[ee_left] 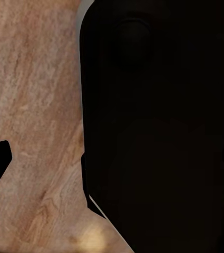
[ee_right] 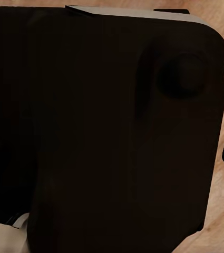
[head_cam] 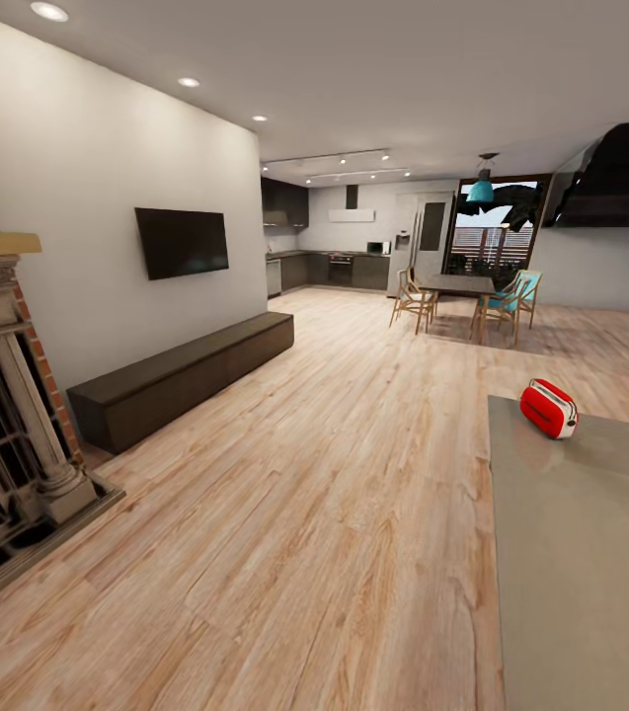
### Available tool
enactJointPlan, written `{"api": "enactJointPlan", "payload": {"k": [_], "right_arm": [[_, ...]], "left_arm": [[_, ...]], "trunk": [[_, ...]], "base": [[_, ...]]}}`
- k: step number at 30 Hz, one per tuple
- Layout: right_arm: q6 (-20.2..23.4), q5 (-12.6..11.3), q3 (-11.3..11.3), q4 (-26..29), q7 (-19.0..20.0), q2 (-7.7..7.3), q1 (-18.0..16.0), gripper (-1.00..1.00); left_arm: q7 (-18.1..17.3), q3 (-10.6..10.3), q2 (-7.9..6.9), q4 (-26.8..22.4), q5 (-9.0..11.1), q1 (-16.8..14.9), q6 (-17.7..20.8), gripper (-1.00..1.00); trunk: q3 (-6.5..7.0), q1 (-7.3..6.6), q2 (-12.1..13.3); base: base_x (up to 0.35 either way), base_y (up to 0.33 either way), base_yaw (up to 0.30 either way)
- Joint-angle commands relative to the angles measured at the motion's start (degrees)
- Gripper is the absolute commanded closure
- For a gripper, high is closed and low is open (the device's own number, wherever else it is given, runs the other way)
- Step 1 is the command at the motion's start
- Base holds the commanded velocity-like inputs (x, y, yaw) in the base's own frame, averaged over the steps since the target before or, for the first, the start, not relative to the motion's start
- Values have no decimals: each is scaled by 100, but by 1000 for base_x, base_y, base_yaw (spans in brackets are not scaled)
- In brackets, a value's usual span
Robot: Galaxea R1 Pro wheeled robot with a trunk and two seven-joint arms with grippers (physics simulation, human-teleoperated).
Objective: Turn on the radio receiver that's on the table in the living room.
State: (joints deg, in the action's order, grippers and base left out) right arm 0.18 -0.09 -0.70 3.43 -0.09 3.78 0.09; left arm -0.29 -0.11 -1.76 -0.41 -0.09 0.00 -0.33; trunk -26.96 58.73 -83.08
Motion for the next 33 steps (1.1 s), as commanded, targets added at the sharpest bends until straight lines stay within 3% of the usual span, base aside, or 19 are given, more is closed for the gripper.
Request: {"api": "enactJointPlan", "payload": {"k": [1,10,25,33], "right_arm": [[0,0,0,0,0,0,0,-100],[0,0,0,0,6,0,0,-100],[0,0,-4,0,3,0,0,-100],[-7,0,-9,0,8,0,0,-100]], "left_arm": [[-4,1,0,-1,0,0,-1,-100],[-6,18,-17,-3,0,0,-2,-100],[-6,28,-65,-10,0,0,-2,-100],[-6,28,-88,-12,0,0,-2,-100]], "trunk": [[0,0,0],[0,0,0],[0,0,0],[0,0,0]], "base": [[0,0,0],[99,67,0],[274,154,0],[324,27,0]]}}
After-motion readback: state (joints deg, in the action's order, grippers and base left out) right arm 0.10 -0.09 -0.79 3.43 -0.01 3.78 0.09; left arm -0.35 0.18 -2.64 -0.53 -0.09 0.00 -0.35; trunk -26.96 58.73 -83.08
